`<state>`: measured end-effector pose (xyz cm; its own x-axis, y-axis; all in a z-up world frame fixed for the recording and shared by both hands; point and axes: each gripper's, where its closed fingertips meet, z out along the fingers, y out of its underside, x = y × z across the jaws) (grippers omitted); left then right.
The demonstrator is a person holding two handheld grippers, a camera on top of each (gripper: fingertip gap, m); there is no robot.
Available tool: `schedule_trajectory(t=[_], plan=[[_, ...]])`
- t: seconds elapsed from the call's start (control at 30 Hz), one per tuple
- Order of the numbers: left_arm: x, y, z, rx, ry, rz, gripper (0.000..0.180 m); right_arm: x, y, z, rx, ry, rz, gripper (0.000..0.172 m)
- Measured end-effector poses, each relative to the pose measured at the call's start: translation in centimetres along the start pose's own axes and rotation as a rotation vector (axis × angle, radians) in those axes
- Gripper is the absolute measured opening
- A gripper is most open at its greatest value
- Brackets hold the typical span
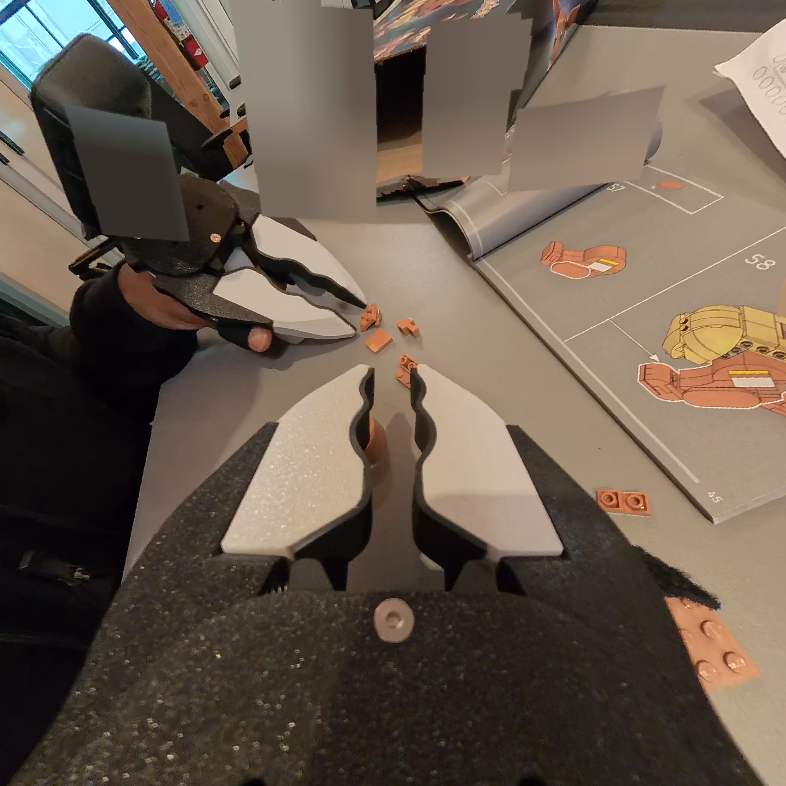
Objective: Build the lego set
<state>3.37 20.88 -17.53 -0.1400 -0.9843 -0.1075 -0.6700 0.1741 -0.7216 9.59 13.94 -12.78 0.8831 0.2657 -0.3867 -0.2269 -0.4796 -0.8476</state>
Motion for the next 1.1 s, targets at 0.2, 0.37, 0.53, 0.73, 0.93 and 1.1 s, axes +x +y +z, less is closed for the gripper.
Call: schedule_trajectory(t=[0.2, 0.37, 0.53, 0.73, 0.93, 1.1], plan=[[-0.16, -0.07, 0.25, -0.013, 0.059, 0.053, 0.012, -0.06, 0.04, -0.01, -0.002, -0.005, -0.001, 0.016], [-0.36, 0.14, 0.32, -0.035, 0.162, 0.128, 0.004, -0.16, 0.10, -0.01, -0.005, -0.011, -0.004, 0.016], [-0.22, 0.08, 0.37, -0.022, 0.262, 0.161, 0.004, -0.24, 0.16, -0.02, -0.007, -0.016, -0.006, 0.016], [-0.27, 0.18, 0.31, -0.008, 0.317, 0.187, 0.004, -0.32, 0.28, 0.06, -0.015, -0.023, -0.007, 0.016], [-0.39, 0.13, -0.01, 0.009, 0.334, 0.181, 0.013, -0.33, 0.41, 0.12, -0.023, -0.013, -0.018, 0.017], [-0.36, 0.02, -0.61, 0.036, 0.309, 0.149, 0.018, 0.34, 0.74, 0.44, -0.068, 0.054, -0.013, 0.018]])
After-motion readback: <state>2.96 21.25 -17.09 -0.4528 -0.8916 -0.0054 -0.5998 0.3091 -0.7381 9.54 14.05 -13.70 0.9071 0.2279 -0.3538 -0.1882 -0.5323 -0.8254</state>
